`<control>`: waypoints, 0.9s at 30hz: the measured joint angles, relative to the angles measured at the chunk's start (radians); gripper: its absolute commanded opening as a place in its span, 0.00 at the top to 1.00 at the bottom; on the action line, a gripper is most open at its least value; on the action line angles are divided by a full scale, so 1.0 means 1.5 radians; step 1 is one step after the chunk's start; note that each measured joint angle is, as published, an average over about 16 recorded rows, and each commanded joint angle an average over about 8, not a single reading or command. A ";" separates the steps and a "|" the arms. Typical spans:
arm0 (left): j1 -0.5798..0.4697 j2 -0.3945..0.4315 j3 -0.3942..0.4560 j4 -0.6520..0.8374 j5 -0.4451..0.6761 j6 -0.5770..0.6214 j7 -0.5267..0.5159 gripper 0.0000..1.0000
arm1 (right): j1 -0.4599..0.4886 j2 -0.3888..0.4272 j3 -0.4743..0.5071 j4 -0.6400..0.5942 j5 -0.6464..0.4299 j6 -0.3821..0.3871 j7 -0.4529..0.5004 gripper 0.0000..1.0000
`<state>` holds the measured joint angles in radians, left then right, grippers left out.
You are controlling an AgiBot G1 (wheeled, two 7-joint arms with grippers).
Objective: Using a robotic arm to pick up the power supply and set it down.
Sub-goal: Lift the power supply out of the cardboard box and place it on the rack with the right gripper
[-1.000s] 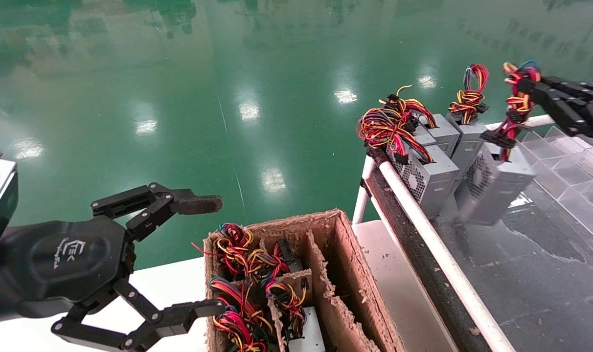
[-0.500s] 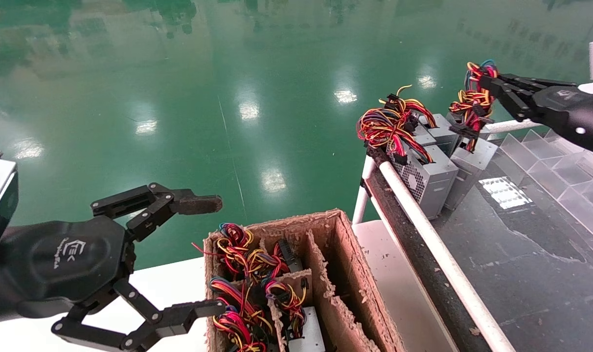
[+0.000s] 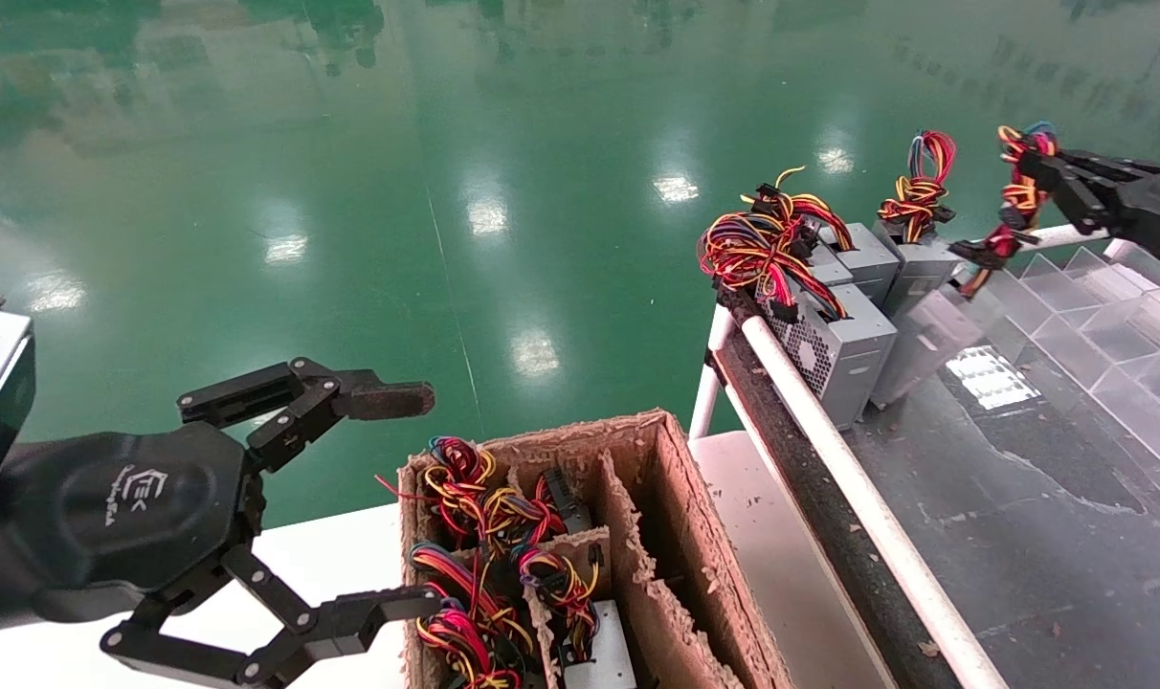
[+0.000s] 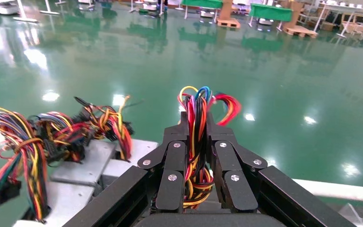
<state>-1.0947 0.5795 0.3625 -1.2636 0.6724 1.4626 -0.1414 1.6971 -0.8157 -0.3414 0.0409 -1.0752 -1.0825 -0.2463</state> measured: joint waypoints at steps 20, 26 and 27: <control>0.000 0.000 0.000 0.000 0.000 0.000 0.000 0.00 | 0.005 0.003 -0.016 0.007 -0.020 -0.153 -0.008 1.00; 0.000 0.000 0.000 0.000 0.000 0.000 0.000 0.00 | 0.009 -0.017 -0.020 0.006 -0.024 -0.184 -0.014 1.00; 0.000 0.000 0.000 0.000 0.000 0.000 0.000 0.00 | 0.010 -0.021 -0.021 0.005 -0.025 -0.186 -0.014 1.00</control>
<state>-1.0948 0.5794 0.3627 -1.2636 0.6722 1.4625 -0.1413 1.7114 -0.8466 -0.3726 0.0485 -1.1131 -1.3614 -0.2679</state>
